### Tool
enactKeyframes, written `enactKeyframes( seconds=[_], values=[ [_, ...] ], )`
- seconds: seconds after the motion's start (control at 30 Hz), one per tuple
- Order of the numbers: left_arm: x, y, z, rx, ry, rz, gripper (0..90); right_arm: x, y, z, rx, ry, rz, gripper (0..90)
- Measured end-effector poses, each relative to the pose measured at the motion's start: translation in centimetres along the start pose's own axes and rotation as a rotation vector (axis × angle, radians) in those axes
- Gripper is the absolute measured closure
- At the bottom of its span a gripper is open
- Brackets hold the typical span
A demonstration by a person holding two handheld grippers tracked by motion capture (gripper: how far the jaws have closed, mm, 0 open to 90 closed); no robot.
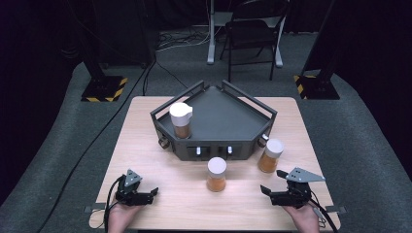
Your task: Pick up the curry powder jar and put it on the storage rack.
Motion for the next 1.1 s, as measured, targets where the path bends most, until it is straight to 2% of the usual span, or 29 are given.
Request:
enactKeyframes(
  seconds=[0.13,0.43,0.6,0.8,0.97,1.1],
  values=[
    [0.0,0.0,0.0,0.0,0.0,0.0,8.6,0.6,-0.7,-0.5,-0.025,0.011,-0.025,11.2],
    [0.0,0.0,0.0,0.0,0.0,0.0,8.6,2.0,-2.3,-1.7,-0.05,0.02,-0.07,12.4],
    [0.0,0.0,0.0,0.0,0.0,0.0,8.6,2.5,-2.7,-2.3,-0.058,0.018,-0.101,12.6],
    [0.0,0.0,0.0,0.0,0.0,0.0,8.6,3.2,-3.1,-2.5,-0.071,0.018,-0.133,11.9],
    [0.0,0.0,0.0,0.0,0.0,0.0,8.6,3.6,-3.7,-2.3,-0.092,0.045,-0.138,13.4],
    [0.0,0.0,0.0,0.0,0.0,0.0,8.6,4.0,-4.1,-2.5,-0.098,0.046,-0.151,13.4]
  ],
)
Point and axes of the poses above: each handheld gripper's, and its own axes: x roughly forward along the jaws, z roughly out of its underside, y roughly to its right, the point moved 6 cm from there along x, roughly forward along the jaws, and after that the axes turned 14 degrees about x, right-handed, at the moved point
